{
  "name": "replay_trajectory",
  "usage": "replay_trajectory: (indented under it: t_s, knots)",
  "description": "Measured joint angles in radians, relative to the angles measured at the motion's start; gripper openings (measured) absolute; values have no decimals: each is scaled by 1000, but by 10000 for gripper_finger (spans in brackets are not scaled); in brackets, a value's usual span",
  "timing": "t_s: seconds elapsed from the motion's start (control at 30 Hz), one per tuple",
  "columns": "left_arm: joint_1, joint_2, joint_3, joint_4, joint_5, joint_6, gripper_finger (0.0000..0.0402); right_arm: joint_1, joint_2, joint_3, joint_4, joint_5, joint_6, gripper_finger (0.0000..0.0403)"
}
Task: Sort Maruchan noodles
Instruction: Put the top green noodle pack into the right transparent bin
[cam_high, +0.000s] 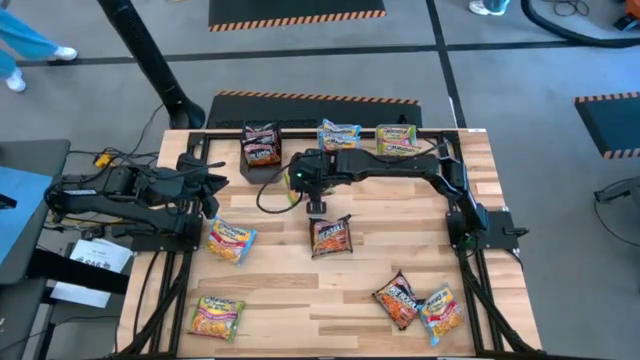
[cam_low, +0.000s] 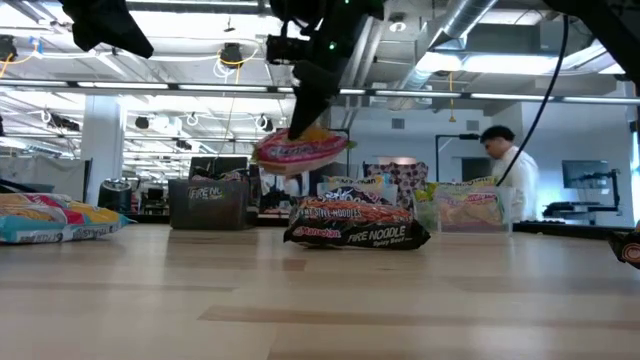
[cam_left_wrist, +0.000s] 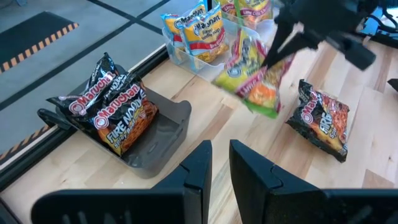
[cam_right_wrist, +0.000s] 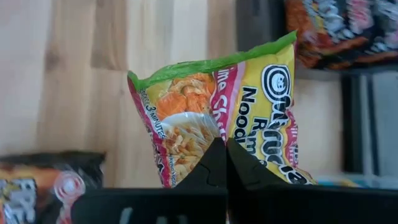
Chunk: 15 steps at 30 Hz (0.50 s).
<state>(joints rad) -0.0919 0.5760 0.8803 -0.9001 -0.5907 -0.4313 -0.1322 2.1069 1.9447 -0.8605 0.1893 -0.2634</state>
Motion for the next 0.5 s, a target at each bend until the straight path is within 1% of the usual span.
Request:
replay_trajectory:
  t_s: [0.1, 0.2, 0.37, 0.5]
  knots:
    - [0, 0, 0, 0, 0, 0, 45, -14, -2, 41, -66, 24, 0, 4]
    - [0, 0, 0, 0, 0, -1, 45, -30, -2, 65, -122, 26, 0, 5]
    - [0, 0, 0, 0, 0, -7, 45, -53, -32, 69, -188, 25, 0, 4]
    - [0, 0, 0, 0, 0, -18, 45, -62, -84, 68, -227, 30, -5, 4]
